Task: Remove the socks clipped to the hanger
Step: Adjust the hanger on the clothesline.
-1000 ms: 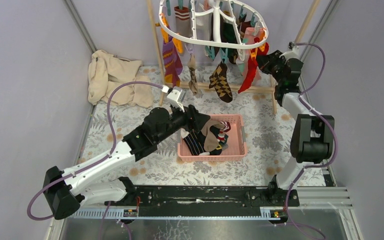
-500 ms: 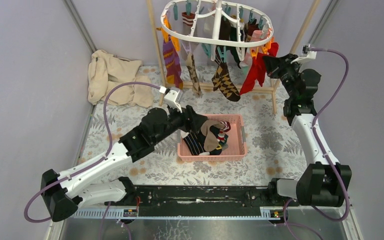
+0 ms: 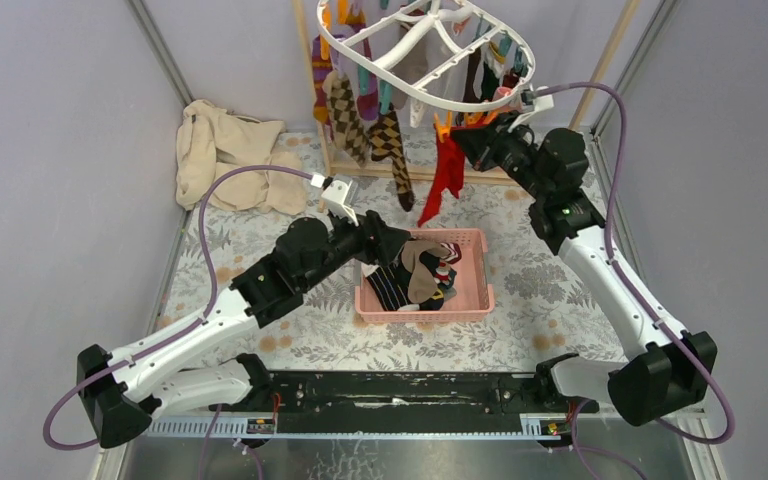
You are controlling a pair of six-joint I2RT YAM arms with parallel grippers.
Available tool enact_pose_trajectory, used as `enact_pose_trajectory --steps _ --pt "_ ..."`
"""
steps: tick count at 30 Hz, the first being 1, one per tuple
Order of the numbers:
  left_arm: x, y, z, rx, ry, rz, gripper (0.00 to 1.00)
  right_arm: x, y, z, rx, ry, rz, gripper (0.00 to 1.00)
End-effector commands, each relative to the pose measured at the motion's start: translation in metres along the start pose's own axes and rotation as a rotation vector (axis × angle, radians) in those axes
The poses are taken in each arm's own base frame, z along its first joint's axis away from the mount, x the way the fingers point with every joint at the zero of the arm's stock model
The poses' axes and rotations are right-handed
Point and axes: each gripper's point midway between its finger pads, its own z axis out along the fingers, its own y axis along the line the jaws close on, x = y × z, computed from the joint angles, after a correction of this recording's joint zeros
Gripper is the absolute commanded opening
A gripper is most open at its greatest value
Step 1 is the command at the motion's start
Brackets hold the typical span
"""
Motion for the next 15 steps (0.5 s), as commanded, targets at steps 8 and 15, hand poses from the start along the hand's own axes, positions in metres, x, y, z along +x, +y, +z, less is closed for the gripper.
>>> enact_pose_trajectory --steps 8,15 --pt "-0.038 -0.003 0.019 -0.038 -0.104 0.074 0.84 0.002 0.075 0.043 -0.122 0.075 -0.085 0.04" --pt "-0.050 0.004 0.048 -0.100 -0.155 0.107 0.95 0.011 0.098 0.057 -0.148 0.127 -0.098 0.03"
